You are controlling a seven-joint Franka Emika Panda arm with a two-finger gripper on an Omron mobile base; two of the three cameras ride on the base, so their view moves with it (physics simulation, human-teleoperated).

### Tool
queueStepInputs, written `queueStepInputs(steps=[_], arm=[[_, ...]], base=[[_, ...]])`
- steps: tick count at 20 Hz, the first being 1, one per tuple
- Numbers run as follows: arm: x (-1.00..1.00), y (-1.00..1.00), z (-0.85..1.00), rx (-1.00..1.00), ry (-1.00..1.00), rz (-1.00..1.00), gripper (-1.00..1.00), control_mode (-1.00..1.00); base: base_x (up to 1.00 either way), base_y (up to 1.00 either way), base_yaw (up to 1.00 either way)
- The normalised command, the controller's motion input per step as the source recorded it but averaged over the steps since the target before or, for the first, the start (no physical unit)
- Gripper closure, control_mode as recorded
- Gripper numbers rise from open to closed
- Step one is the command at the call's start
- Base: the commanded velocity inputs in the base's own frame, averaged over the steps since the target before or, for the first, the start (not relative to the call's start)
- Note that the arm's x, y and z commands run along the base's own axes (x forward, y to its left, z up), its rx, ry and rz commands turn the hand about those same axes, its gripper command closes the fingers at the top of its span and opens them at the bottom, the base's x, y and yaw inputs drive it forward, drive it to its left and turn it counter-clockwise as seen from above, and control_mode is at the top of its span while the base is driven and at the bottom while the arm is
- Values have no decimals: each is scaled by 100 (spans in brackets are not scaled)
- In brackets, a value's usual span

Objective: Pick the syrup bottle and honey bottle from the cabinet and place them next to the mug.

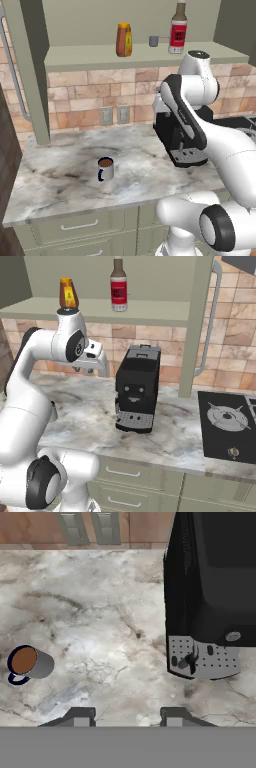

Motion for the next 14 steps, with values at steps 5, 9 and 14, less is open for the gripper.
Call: queueStepInputs(steps=[5,9,14], arm=[[-3,-5,0,1,-3,0,-100,-100],[-18,-12,2,5,-23,0,-100,-100],[-14,0,31,0,-34,0,-100,-100]], base=[[0,0,0],[0,0,0],[0,0,0]])
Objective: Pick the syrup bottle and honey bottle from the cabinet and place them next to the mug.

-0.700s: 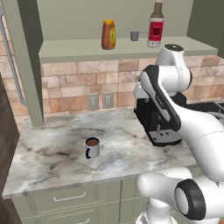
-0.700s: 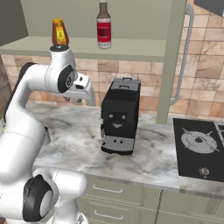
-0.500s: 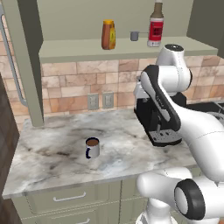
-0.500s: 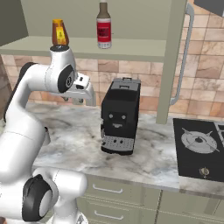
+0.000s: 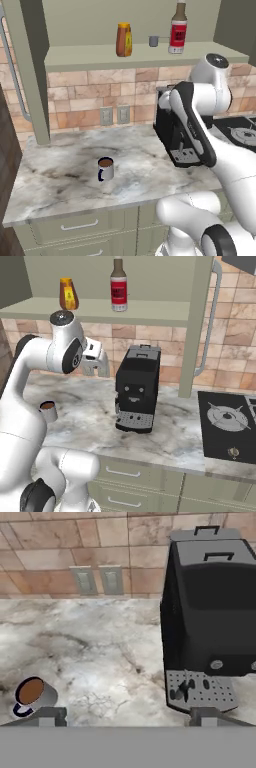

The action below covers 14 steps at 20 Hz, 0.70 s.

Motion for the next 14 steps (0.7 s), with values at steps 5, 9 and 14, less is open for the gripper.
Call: queueStepInputs(steps=[5,9,14], arm=[[-3,1,76,0,-32,-1,-100,-100],[-9,4,69,0,-29,-7,-100,-100],[-7,0,61,0,-24,-4,-100,-100]], base=[[0,0,0],[0,0,0],[0,0,0]])
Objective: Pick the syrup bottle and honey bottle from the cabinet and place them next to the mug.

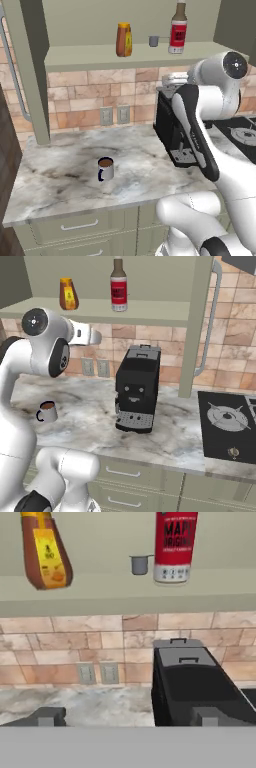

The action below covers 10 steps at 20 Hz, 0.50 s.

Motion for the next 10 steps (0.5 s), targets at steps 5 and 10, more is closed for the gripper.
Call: queueStepInputs(steps=[5,10], arm=[[-12,0,76,0,-18,0,-100,-100],[0,0,84,0,-14,0,-100,-100]], base=[[0,0,0],[0,0,0]])
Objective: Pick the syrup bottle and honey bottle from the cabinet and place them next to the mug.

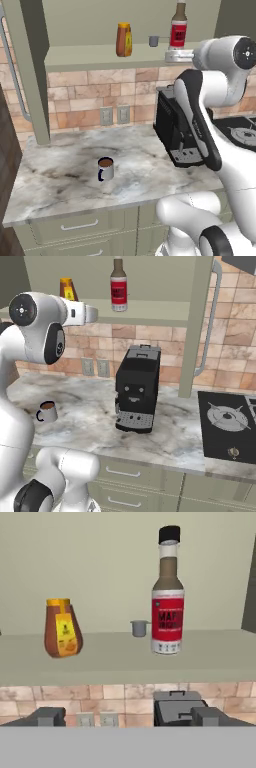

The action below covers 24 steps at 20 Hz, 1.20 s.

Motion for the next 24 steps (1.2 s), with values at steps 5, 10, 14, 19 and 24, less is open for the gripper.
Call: queueStepInputs(steps=[5,10,14,19,24], arm=[[7,0,42,0,-8,0,-100,-100],[5,-4,-12,-3,0,0,-100,-100],[9,-27,-4,0,0,-3,-100,-100],[29,-31,0,0,1,-1,-100,-100],[38,-27,0,0,3,0,-100,-100]], base=[[0,0,0],[0,0,0],[0,0,0],[0,0,0],[0,0,0]])
